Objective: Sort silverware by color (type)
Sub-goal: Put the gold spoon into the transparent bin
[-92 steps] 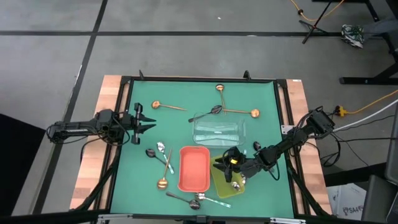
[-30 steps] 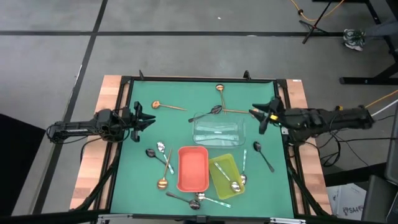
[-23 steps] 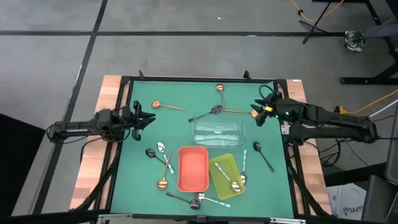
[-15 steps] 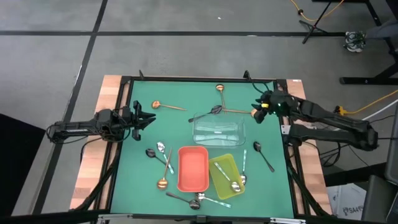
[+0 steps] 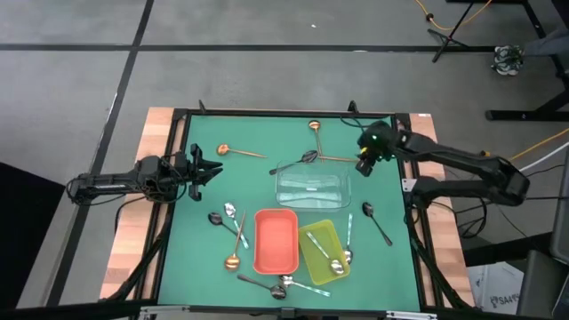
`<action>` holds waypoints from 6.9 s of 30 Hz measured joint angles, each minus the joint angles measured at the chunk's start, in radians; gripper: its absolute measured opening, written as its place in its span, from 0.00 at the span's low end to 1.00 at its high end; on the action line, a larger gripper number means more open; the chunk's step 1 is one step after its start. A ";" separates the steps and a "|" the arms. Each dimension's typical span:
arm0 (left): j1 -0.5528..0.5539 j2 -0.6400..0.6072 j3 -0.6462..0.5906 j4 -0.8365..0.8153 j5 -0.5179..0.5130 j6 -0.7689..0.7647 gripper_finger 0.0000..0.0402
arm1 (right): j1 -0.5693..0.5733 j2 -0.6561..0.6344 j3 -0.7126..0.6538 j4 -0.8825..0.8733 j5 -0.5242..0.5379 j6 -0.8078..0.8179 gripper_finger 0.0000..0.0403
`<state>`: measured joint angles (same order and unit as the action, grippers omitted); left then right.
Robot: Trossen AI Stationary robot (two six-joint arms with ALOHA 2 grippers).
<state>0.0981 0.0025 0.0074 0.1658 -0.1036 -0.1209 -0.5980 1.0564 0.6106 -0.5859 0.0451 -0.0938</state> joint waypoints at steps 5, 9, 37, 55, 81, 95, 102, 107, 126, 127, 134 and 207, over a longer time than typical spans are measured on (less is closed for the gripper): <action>0.000 0.000 0.000 0.000 0.000 0.000 0.18 | -0.014 0.109 0.000 0.027 -0.012 -0.087 0.35; 0.000 0.000 0.000 0.000 0.000 0.000 0.18 | -0.012 0.182 0.000 0.057 -0.018 -0.127 0.35; 0.000 0.000 0.000 0.000 0.000 0.000 0.18 | -0.011 0.396 0.003 0.167 -0.011 -0.175 0.30; 0.000 0.000 0.000 0.000 0.000 -0.004 0.18 | -0.010 0.398 0.001 0.172 -0.003 -0.164 0.01; 0.000 0.000 0.000 0.069 0.000 -0.009 0.18 | -0.012 0.088 -0.002 0.261 0.129 -0.127 0.00; -0.001 0.044 0.000 0.258 0.000 -0.008 0.18 | 0.038 0.098 0.000 0.737 -0.101 0.144 0.00; -0.025 0.169 0.000 0.398 -0.045 -0.008 0.18 | 0.127 0.132 0.000 0.924 -0.062 0.179 0.00; -0.054 0.287 0.026 0.466 -0.059 -0.006 0.18 | 0.181 0.175 0.000 1.056 -0.056 0.199 0.00; -0.093 0.825 0.348 0.484 -0.120 0.001 0.18 | 0.323 0.264 0.000 1.338 -0.056 0.201 0.00; -0.093 0.851 0.365 0.483 -0.120 0.001 0.18 | 0.329 0.264 0.000 1.346 -0.056 0.201 0.00; -0.093 1.023 0.502 0.483 -0.120 0.001 0.18 | 0.354 0.264 0.000 1.355 -0.061 0.201 0.00; -0.020 1.570 0.947 0.523 -0.162 0.000 0.18 | 0.358 0.264 0.000 1.317 -0.275 0.192 0.00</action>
<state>0.0784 1.5726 0.9546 0.6888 -0.2660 -0.1207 -0.2398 1.3205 0.6109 0.7315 -0.2295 0.0982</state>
